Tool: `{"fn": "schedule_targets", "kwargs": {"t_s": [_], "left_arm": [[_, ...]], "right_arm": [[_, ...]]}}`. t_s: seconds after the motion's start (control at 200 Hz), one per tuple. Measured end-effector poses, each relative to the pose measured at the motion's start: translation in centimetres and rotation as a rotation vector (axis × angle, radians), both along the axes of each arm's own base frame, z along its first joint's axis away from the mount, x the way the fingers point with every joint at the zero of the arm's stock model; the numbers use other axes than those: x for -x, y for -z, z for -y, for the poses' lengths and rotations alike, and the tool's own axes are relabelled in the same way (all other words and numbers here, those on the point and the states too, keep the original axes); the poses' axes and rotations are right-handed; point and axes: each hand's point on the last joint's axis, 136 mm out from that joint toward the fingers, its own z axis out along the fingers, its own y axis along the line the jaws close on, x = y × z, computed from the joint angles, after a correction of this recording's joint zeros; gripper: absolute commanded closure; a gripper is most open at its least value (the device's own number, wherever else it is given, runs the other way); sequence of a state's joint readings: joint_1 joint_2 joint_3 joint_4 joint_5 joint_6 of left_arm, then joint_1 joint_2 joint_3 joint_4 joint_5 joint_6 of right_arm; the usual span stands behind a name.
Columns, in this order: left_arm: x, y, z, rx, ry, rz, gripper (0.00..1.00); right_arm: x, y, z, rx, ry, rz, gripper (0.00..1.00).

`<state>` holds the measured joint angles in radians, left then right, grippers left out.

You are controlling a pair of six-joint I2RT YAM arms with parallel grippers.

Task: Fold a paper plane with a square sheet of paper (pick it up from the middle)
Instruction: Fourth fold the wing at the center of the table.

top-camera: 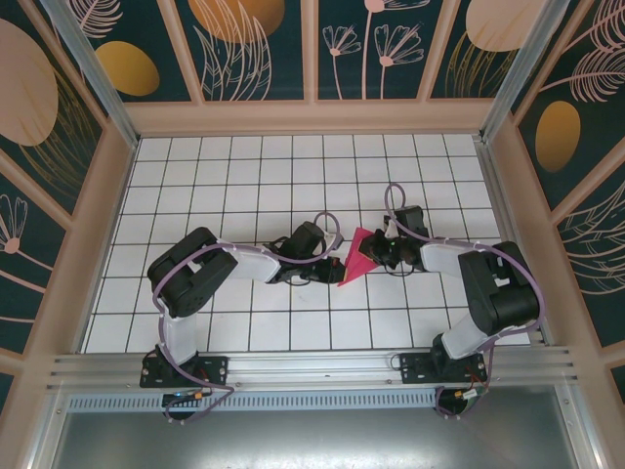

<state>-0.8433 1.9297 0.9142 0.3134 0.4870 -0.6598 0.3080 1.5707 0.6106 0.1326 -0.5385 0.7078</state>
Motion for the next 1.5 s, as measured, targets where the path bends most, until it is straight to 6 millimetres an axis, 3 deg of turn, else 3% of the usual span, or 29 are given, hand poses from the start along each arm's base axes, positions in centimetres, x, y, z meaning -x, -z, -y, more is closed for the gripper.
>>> {"fn": "schedule_targets", "kwargs": {"t_s": [0.32,1.501], "left_arm": [[0.1,0.3,-0.1,-0.003,-0.018,-0.031,1.00],[-0.2,0.4,-0.9,0.068,-0.079,-0.083,1.00]], "right_arm": [[0.0,0.9,-0.3,-0.009,-0.015,-0.029,0.85],[-0.9,0.2,-1.3,-0.047,-0.057,-0.005,0.82]]}}
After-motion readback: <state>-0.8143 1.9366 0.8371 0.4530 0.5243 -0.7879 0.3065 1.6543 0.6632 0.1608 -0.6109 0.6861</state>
